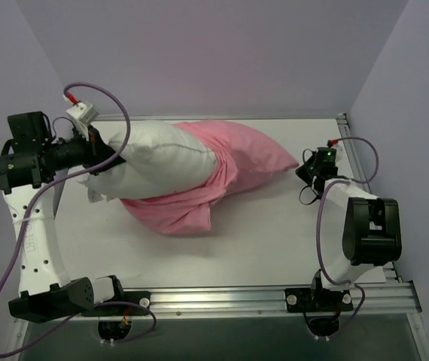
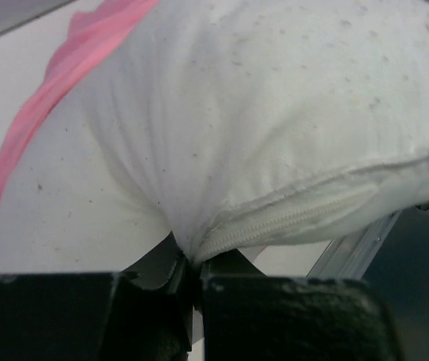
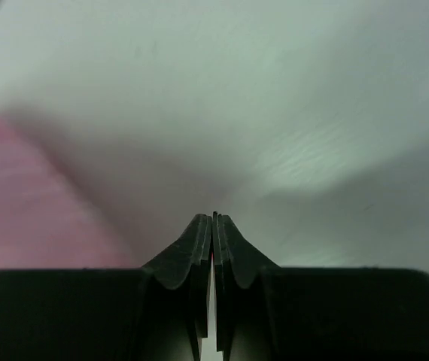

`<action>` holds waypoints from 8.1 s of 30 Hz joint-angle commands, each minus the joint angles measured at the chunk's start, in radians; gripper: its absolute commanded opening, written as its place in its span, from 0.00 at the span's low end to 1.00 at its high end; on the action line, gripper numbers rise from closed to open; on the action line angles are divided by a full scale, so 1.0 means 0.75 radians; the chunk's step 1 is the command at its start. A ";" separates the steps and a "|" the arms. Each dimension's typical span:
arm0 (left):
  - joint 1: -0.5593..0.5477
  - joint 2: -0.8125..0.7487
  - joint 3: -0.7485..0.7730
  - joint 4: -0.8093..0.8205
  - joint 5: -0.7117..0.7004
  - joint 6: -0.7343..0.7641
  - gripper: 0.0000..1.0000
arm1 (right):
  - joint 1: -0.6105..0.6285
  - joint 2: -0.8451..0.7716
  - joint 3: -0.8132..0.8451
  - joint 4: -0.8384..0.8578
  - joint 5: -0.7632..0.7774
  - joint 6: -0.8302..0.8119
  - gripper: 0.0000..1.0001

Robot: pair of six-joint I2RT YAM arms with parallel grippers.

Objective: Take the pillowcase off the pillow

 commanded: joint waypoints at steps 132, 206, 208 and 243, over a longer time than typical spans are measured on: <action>0.005 -0.236 -0.389 0.204 -0.321 0.083 0.02 | 0.565 0.475 0.835 -0.577 0.625 -0.162 0.00; -0.087 0.399 -0.796 0.337 -0.571 0.209 0.02 | 0.925 -0.162 0.717 -0.796 0.574 -0.345 0.83; -0.085 0.317 -0.804 0.357 -0.534 0.188 0.02 | 1.034 -0.184 0.811 -0.941 0.755 -0.300 0.99; 0.214 -0.035 -0.177 0.376 -0.349 -0.270 0.02 | 1.166 -0.335 -0.008 -0.841 1.124 0.373 0.00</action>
